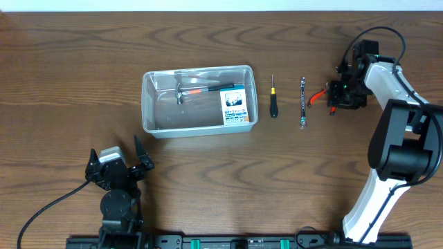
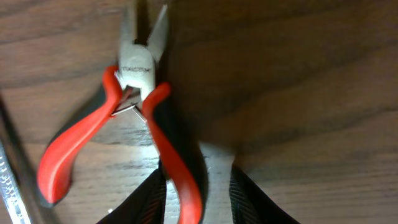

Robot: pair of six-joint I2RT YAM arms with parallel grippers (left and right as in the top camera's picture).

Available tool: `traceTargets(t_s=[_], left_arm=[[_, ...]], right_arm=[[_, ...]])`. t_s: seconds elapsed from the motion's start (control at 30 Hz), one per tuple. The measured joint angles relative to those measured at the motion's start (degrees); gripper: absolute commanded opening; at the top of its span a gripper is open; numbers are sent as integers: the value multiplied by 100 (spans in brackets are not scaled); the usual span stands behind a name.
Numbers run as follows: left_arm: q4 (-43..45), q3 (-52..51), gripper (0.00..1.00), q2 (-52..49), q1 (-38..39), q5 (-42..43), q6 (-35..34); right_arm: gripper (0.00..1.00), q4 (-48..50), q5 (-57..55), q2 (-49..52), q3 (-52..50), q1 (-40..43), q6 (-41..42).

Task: Pack container
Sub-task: 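Carry the pliers into the container and release them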

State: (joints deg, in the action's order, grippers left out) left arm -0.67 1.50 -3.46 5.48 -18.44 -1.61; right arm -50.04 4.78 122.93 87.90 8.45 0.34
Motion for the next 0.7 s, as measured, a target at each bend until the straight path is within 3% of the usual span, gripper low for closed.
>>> traceTargets(t_s=[0.1,0.3,0.5,0.7], left_arm=[[0,0,98,0,0,0,0],[0,0,98,0,0,0,0],[0,0,98,0,0,0,0],[0,0,98,0,0,0,0]], right_arm=[[22,9,-74,2,0,-2,-37],[17,-2,-118,2,0,-17,-79],[2,-31,-177,2,2,-72,-103],[1,-612,-11,-11,267,-122,-98]])
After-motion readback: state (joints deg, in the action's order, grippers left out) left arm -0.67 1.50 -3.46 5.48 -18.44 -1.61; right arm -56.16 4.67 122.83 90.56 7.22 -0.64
